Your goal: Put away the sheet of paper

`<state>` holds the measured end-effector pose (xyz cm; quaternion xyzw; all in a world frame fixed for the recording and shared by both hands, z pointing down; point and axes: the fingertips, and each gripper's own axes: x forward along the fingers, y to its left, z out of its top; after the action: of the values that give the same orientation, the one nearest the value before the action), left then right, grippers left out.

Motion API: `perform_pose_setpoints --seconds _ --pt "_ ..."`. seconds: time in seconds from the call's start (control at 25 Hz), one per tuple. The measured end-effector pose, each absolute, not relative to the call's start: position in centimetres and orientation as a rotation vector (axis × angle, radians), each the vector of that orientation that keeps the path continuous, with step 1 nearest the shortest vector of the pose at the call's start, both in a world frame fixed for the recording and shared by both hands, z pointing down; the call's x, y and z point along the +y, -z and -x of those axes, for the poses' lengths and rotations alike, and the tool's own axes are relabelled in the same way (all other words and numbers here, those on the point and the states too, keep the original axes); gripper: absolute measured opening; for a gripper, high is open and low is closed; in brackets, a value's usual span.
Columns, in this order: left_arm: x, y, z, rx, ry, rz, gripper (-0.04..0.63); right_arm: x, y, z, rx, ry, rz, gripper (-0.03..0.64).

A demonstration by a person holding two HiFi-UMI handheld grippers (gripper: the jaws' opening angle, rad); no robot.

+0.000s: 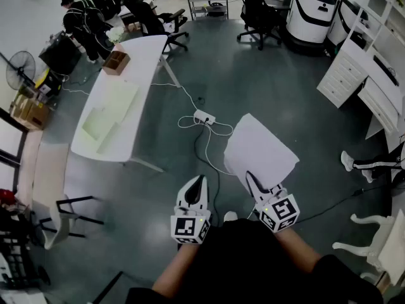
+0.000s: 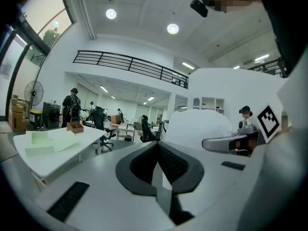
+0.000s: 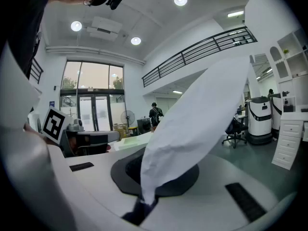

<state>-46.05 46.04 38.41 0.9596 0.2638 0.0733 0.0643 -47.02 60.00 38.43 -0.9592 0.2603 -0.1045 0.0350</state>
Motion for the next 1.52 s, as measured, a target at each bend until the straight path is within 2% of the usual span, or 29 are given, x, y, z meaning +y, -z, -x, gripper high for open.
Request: perform_pose_setpoints --seconds 0.4,0.72,1.08,1.52 --pt "47.0 -39.7 47.1 0.808 -0.299 -2.902 0.003 62.0 -40.1 47.5 0.712 0.369 2.897 -0.002" --pt "47.9 -41.1 43.0 0.836 -0.341 -2.882 0.003 62.4 -41.9 44.6 0.692 0.432 2.908 -0.002" --pt "48.4 -43.2 32.5 0.878 -0.368 -2.846 0.003 62.3 -43.2 35.1 0.683 0.498 2.924 -0.002" --pt "44.7 -43.5 13.4 0.861 -0.420 -2.784 0.003 61.0 -41.1 15.4 0.621 0.545 2.957 -0.002"
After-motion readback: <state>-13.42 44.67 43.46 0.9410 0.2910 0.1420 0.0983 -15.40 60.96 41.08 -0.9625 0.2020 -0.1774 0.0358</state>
